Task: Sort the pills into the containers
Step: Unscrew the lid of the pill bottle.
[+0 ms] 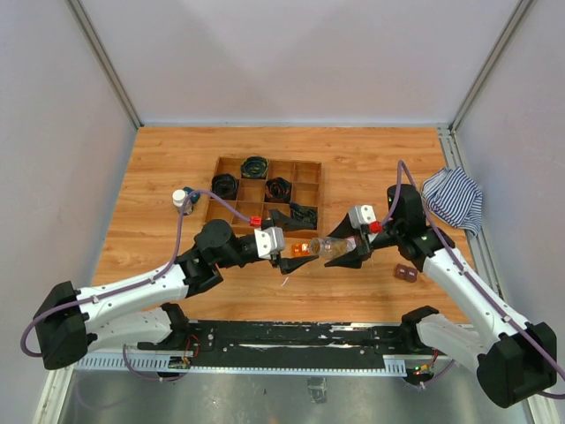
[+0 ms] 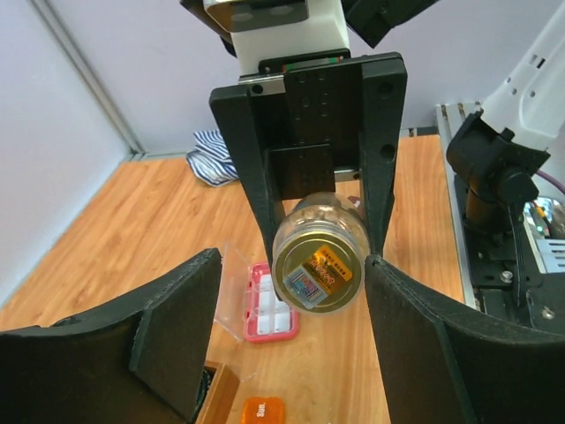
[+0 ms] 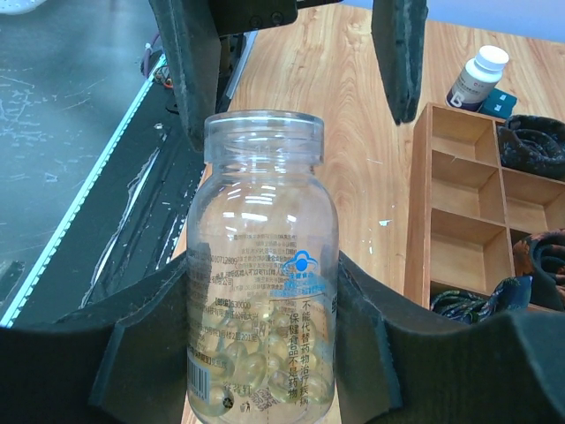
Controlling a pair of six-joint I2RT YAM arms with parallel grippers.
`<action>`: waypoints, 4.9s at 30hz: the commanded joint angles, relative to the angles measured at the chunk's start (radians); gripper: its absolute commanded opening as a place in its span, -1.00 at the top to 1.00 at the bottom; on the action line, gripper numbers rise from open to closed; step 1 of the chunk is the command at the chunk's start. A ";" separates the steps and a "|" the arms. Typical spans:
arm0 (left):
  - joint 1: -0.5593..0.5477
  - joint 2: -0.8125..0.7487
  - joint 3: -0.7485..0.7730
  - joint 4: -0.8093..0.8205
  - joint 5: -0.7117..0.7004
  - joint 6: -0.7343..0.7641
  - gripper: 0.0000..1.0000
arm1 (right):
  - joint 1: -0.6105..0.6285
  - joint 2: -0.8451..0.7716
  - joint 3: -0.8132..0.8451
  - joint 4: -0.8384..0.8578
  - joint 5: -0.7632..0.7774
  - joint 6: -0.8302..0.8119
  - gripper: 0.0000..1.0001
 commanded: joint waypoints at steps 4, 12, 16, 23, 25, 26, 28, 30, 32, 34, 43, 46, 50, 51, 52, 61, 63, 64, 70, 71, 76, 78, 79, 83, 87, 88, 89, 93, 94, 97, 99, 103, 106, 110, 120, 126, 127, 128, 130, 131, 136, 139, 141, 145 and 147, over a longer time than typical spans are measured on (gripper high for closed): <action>0.007 0.053 0.071 -0.082 0.094 0.016 -0.41 | 0.034 0.000 0.015 -0.016 0.002 -0.031 0.99; 0.007 0.060 0.058 -0.044 0.092 -0.032 0.19 | 0.032 -0.002 0.017 -0.017 0.006 -0.031 0.99; 0.007 0.045 0.049 -0.012 0.083 -0.120 0.59 | 0.032 -0.005 0.018 -0.020 0.024 -0.029 0.99; -0.002 -0.009 0.005 0.009 -0.206 -0.575 0.99 | 0.031 0.010 0.015 0.023 0.054 0.043 0.99; -0.005 -0.040 -0.036 0.013 -0.310 -0.738 0.99 | 0.029 0.013 0.011 0.041 0.054 0.059 0.99; -0.012 -0.052 -0.047 0.012 -0.353 -0.803 0.99 | 0.030 0.016 0.010 0.044 0.054 0.062 0.99; -0.034 -0.068 -0.054 0.012 -0.399 -0.882 0.99 | 0.030 0.022 0.011 0.046 0.052 0.066 0.99; -0.046 -0.069 -0.051 0.011 -0.419 -0.917 0.98 | 0.030 0.027 0.011 0.046 0.049 0.069 0.99; -0.046 -0.063 -0.043 0.014 -0.399 -0.920 0.70 | 0.031 0.026 0.012 0.046 0.046 0.070 0.99; -0.046 -0.061 -0.035 0.014 -0.375 -0.900 0.13 | 0.031 0.020 0.012 0.045 0.045 0.070 0.99; -0.045 -0.196 -0.101 0.048 -0.314 -0.768 -0.98 | 0.029 0.015 0.014 0.038 0.027 0.065 0.99; -0.046 -0.281 -0.156 0.046 -0.304 -0.712 -0.98 | 0.025 0.012 0.016 0.020 0.015 0.044 0.99; -0.046 -0.396 -0.221 0.041 -0.273 -0.608 -0.98 | 0.019 0.007 0.020 0.001 -0.001 0.018 0.99; -0.046 -0.422 -0.237 0.044 -0.263 -0.581 -0.99 | 0.017 0.007 0.023 -0.006 -0.003 0.013 0.99; -0.045 -0.445 -0.254 0.049 -0.256 -0.551 -0.99 | 0.016 0.007 0.024 -0.011 -0.007 0.008 0.99; -0.045 -0.460 -0.279 0.045 -0.217 -0.359 -0.99 | 0.005 0.004 0.027 -0.027 -0.020 -0.010 0.99; -0.045 -0.441 -0.265 0.038 -0.189 -0.324 -0.99 | 0.003 0.003 0.029 -0.030 -0.021 -0.013 0.99; -0.044 -0.434 -0.259 0.033 -0.177 -0.308 -0.99 | 0.003 0.003 0.029 -0.032 -0.023 -0.014 0.99; -0.044 -0.420 -0.204 -0.044 -0.146 -0.176 -0.99 | 0.003 0.009 0.032 -0.040 -0.030 -0.021 0.99; -0.044 -0.420 -0.199 -0.048 -0.153 -0.163 -0.99 | 0.004 0.011 0.032 -0.039 -0.033 -0.022 0.99; -0.044 -0.412 -0.207 -0.027 -0.170 -0.148 -0.99 | 0.005 0.020 0.040 -0.049 -0.045 -0.025 0.99; -0.044 -0.403 -0.215 -0.007 -0.181 -0.169 -0.99 | 0.005 0.026 0.037 -0.049 -0.045 -0.030 0.99; -0.044 -0.398 -0.220 -0.003 -0.173 -0.181 -0.99 | 0.006 0.023 0.035 -0.049 -0.043 -0.033 0.99; -0.044 -0.397 -0.232 -0.012 -0.142 -0.176 -0.99 | 0.005 0.011 0.034 -0.049 -0.032 -0.036 0.99; -0.043 -0.395 -0.270 0.065 -0.126 -0.105 -0.99 | 0.004 0.023 0.028 -0.049 -0.024 -0.044 0.99; -0.045 -0.392 -0.281 0.086 -0.108 -0.078 -0.98 | 0.004 0.025 0.029 -0.049 -0.020 -0.045 0.99; -0.045 -0.388 -0.288 0.101 -0.093 -0.052 -0.98 | 0.003 0.024 0.028 -0.049 -0.017 -0.045 0.99; -0.044 -0.341 -0.278 0.124 -0.056 0.049 -0.98 | 0.004 0.022 0.026 -0.049 -0.022 -0.049 0.99; -0.044 -0.324 -0.263 0.120 -0.054 0.058 -0.98 | 0.004 0.023 0.026 -0.049 -0.024 -0.050 0.99; -0.044 -0.265 -0.228 0.117 -0.050 0.066 -0.98 | 0.011 0.023 0.026 -0.049 -0.029 -0.052 0.99; -0.044 -0.226 -0.209 0.124 -0.039 0.063 -0.94 | 0.015 0.022 0.024 -0.049 -0.028 -0.054 0.99; -0.045 -0.147 -0.189 0.180 -0.016 0.040 -0.84 | 0.018 0.023 0.024 -0.048 -0.029 -0.055 0.99; -0.044 -0.116 -0.173 0.206 -0.025 0.026 -0.80 | 0.021 0.022 0.023 -0.049 -0.029 -0.056 0.99; -0.045 -0.090 -0.164 0.242 -0.032 0.006 -0.77 | 0.021 0.023 0.023 -0.048 -0.028 -0.055 0.99; -0.043 0.021 -0.134 0.325 -0.014 -0.048 -0.58 | 0.023 0.027 0.019 -0.048 -0.026 -0.055 0.99; -0.041 0.049 -0.134 0.366 -0.031 -0.083 -0.47 | 0.027 0.032 0.020 -0.044 -0.029 -0.053 0.99; -0.042 0.049 -0.138 0.372 -0.035 -0.091 -0.46 | 0.028 0.032 0.020 -0.044 -0.028 -0.054 0.99; -0.042 0.051 -0.142 0.381 -0.039 -0.097 -0.45 | 0.029 0.032 0.020 -0.044 -0.028 -0.053 0.99; -0.041 0.052 -0.155 0.405 -0.042 -0.109 -0.39 | 0.029 0.031 0.020 -0.044 -0.029 -0.053 0.99; -0.041 0.054 -0.162 0.417 -0.042 -0.115 -0.36 | 0.029 0.032 0.020 -0.044 -0.029 -0.053 0.99; -0.040 0.061 -0.167 0.426 -0.045 -0.133 -0.28 | 0.032 0.036 0.019 -0.044 -0.027 -0.053 0.99; -0.041 0.062 -0.169 0.418 -0.049 -0.135 -0.26 | 0.032 0.036 0.021 -0.044 -0.028 -0.052 0.99; -0.042 0.063 -0.172 0.417 -0.048 -0.134 -0.25 | 0.032 0.038 0.018 -0.044 -0.026 -0.052 0.99; -0.041 0.061 -0.171 0.394 -0.034 -0.124 -0.23 | 0.032 0.038 0.018 -0.043 -0.026 -0.052 0.99; -0.041 0.061 -0.168 0.377 -0.033 -0.117 -0.21 | 0.032 0.039 0.018 -0.044 -0.026 -0.051 0.99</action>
